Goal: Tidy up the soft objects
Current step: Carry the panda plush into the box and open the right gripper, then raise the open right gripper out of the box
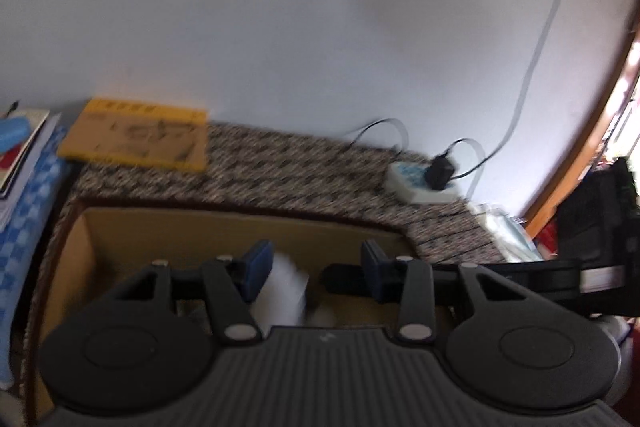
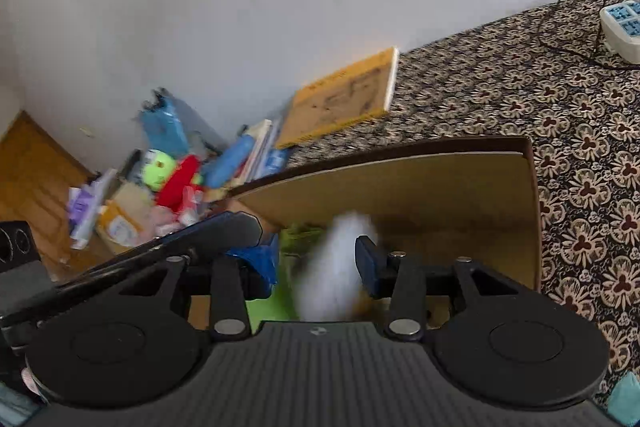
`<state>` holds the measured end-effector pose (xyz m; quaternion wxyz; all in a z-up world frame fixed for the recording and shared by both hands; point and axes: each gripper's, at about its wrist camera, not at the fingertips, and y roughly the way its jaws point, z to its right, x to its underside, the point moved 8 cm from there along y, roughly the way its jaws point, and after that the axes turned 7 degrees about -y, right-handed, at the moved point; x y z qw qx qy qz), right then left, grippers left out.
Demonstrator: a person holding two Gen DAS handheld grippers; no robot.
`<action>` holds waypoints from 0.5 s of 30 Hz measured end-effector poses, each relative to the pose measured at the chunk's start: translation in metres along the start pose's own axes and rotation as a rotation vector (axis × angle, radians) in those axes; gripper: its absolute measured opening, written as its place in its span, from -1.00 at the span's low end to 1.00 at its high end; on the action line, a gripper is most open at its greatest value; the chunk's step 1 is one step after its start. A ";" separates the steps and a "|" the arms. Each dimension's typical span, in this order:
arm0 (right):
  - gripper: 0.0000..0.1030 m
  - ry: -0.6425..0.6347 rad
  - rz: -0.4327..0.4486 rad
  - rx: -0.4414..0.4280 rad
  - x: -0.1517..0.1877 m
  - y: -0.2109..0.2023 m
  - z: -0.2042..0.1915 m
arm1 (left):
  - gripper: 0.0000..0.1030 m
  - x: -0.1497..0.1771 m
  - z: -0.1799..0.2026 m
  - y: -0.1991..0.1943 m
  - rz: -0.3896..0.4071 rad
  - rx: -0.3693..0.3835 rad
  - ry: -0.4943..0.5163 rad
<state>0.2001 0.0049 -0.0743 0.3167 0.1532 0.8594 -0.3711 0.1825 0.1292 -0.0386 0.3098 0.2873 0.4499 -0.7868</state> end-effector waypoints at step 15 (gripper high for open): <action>-0.46 -0.025 0.060 0.155 0.015 -0.023 0.001 | -0.08 0.025 -0.021 -0.015 -0.086 -0.165 0.104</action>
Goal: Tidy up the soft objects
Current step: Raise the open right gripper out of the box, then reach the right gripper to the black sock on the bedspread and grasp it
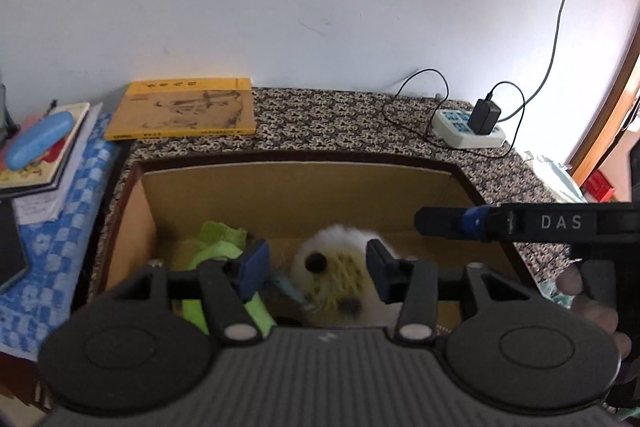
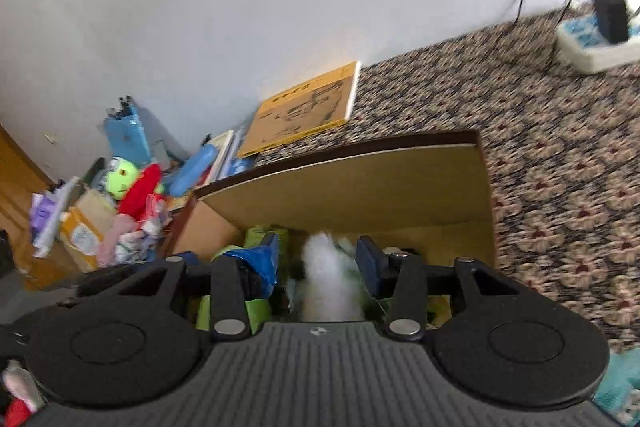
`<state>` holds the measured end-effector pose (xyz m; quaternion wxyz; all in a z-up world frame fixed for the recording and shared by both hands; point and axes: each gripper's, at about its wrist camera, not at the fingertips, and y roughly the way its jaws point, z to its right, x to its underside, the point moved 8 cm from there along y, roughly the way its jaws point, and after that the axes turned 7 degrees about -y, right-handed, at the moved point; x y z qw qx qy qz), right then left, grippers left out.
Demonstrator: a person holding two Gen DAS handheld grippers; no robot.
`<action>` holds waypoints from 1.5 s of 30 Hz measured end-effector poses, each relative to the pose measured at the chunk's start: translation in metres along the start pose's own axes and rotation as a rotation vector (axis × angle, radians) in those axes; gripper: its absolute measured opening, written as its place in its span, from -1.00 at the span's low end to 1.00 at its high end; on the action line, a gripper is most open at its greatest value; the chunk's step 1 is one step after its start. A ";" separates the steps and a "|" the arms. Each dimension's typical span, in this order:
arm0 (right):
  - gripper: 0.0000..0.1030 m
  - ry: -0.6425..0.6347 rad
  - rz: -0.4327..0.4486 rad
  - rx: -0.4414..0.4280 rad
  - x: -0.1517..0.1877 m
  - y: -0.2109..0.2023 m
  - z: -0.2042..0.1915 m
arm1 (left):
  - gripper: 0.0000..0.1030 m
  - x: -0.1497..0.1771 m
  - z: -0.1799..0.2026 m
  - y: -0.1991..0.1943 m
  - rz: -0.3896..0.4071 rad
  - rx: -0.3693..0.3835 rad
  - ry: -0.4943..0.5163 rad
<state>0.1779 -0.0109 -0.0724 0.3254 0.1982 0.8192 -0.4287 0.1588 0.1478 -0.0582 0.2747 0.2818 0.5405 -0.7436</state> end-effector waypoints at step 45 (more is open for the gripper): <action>-0.46 -0.079 0.144 0.167 0.101 -0.174 0.070 | 0.36 0.090 0.157 -0.049 -0.070 -0.363 0.103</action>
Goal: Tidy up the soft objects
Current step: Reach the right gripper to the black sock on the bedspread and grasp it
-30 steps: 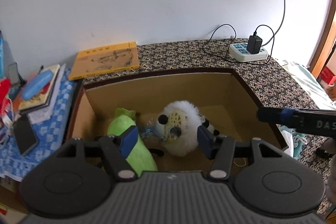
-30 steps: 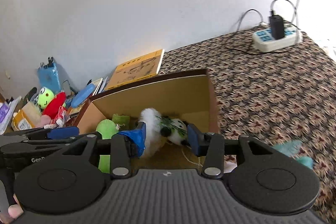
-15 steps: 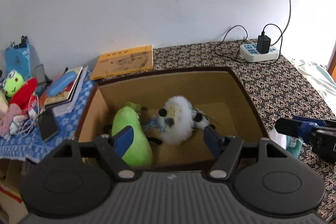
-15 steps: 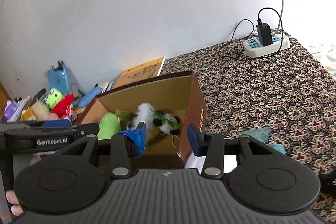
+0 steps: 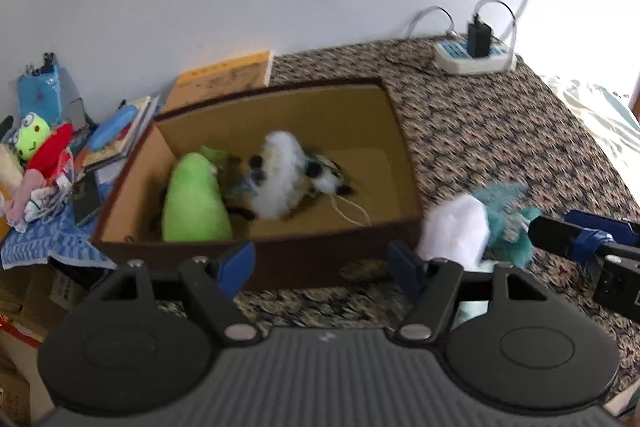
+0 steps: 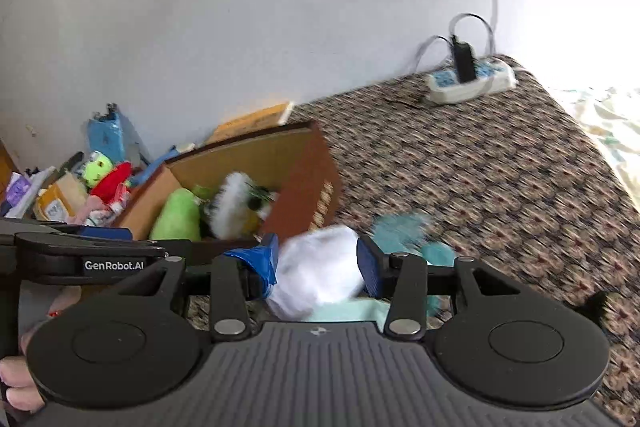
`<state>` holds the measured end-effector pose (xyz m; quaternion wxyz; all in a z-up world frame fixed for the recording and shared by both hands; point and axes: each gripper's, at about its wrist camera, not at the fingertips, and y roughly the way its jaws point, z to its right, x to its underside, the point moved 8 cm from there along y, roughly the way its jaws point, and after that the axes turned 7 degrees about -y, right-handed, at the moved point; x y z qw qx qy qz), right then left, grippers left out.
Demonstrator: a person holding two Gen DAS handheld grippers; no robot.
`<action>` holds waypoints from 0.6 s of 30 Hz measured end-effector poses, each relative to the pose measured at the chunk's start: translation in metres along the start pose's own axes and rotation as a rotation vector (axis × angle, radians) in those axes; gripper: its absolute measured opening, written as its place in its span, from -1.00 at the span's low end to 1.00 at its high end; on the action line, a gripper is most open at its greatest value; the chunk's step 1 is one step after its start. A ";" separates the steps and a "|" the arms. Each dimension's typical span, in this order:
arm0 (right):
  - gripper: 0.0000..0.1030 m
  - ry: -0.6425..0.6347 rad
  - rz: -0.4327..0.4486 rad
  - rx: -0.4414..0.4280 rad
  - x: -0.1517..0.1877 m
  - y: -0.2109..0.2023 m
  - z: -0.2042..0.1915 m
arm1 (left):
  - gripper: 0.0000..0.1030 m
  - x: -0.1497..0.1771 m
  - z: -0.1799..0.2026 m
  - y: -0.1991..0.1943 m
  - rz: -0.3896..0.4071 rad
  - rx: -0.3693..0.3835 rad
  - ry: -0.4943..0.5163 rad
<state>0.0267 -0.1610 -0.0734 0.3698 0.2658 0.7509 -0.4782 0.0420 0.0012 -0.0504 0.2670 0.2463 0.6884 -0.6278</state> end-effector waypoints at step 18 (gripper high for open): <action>-0.48 0.096 -0.079 0.095 0.050 -0.046 0.067 | 0.36 0.044 0.095 0.007 -0.092 0.162 0.126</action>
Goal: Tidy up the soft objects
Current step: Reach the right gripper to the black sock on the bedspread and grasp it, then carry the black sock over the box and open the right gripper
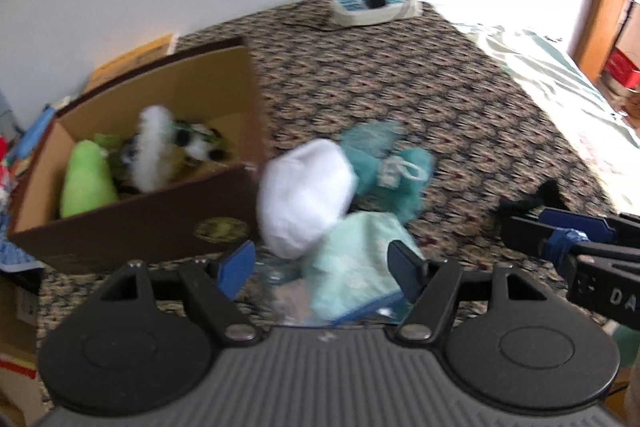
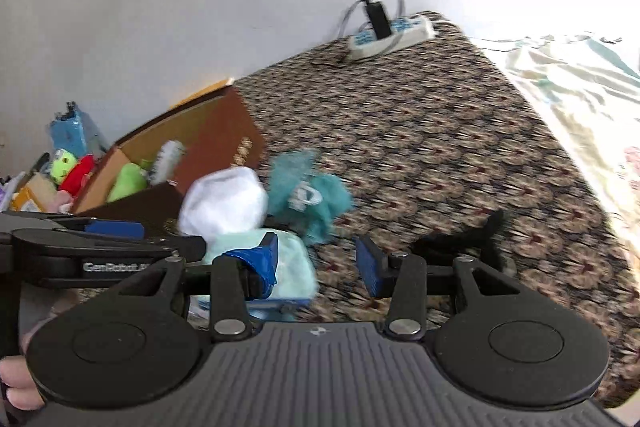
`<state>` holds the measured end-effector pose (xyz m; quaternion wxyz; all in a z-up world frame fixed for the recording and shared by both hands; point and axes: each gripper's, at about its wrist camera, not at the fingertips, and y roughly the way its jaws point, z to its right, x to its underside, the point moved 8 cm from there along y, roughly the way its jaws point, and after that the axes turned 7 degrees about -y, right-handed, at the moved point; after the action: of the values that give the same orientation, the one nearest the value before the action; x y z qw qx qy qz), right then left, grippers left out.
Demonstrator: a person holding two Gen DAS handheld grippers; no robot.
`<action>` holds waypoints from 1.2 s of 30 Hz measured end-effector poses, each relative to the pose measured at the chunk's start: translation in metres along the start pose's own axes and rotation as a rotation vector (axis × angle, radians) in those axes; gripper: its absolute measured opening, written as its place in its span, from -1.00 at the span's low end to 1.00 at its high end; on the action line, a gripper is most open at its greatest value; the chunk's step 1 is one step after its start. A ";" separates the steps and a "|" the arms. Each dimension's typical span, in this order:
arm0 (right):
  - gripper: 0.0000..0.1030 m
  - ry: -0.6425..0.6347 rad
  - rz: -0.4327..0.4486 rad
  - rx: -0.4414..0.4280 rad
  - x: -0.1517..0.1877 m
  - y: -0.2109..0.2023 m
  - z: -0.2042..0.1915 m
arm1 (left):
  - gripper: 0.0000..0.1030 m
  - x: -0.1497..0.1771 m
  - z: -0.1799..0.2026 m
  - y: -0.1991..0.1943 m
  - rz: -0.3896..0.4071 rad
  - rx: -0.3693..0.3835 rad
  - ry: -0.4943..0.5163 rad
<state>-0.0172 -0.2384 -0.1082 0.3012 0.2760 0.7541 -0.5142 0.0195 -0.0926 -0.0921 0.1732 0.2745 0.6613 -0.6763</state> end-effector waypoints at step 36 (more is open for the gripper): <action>-0.54 0.442 -0.102 0.021 0.015 0.040 0.138 | 0.01 0.013 0.174 0.097 -0.134 0.525 0.227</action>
<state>0.0252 -0.3539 -0.1830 0.0994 0.3465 0.8094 -0.4636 0.0427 -0.2692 -0.1814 -0.0238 0.3394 0.4955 -0.7992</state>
